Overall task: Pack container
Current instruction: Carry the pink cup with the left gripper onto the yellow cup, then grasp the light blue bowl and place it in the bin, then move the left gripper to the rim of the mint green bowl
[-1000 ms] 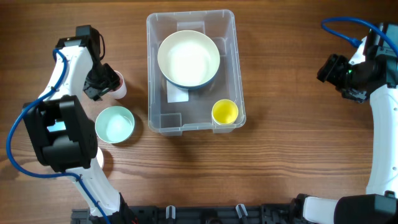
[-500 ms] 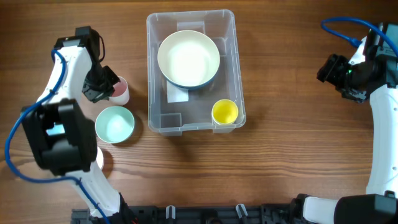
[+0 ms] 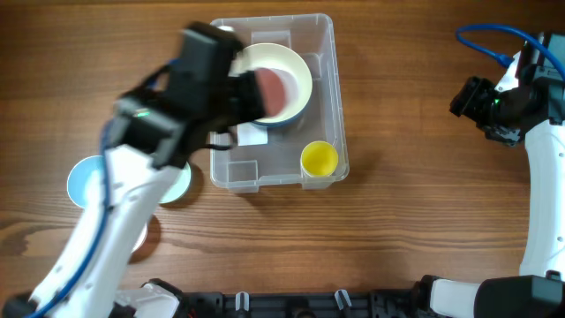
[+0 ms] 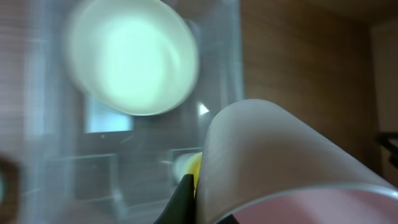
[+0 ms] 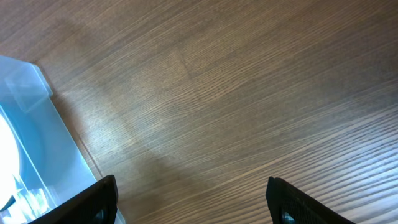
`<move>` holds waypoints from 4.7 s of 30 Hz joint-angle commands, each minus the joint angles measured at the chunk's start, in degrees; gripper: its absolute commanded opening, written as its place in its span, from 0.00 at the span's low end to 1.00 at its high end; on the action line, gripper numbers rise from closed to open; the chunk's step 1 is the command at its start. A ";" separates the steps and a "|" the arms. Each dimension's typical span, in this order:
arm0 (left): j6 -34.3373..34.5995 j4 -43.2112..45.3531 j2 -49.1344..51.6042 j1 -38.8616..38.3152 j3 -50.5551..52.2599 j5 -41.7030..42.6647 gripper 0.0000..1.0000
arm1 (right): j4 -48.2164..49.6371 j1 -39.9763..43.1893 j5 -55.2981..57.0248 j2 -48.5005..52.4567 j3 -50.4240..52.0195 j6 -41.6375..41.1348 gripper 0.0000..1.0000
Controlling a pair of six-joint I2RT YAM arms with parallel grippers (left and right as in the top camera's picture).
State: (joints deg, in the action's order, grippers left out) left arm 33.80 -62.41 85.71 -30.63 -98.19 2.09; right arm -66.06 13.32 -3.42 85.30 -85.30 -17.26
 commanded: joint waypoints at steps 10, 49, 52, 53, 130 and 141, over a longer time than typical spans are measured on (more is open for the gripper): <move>4.85 -4.24 18.03 -10.73 0.31 1.90 0.04 | -0.22 0.04 -0.52 0.66 0.26 0.79 0.78; 3.67 -12.55 1.64 55.23 16.55 -11.58 0.66 | -0.61 0.04 -0.50 0.66 0.26 1.27 0.78; 2.38 -8.66 1.64 60.22 23.47 -11.17 0.67 | -0.61 0.04 -0.52 0.66 0.26 1.22 0.78; 2.21 -6.10 1.68 62.62 26.88 -11.10 0.70 | -0.61 0.04 -0.52 0.66 0.26 1.25 0.78; 5.46 -7.50 19.65 3.21 10.93 -6.71 0.04 | -1.07 0.04 -1.16 0.66 0.26 1.42 0.77; 5.42 -7.06 19.74 3.21 12.04 -6.71 0.26 | -1.07 0.04 -1.16 0.66 0.26 1.44 0.78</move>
State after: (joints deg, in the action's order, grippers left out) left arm 39.46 -69.25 105.01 -27.73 -86.52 -3.62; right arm -66.92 13.32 -4.08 85.30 -85.21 -16.60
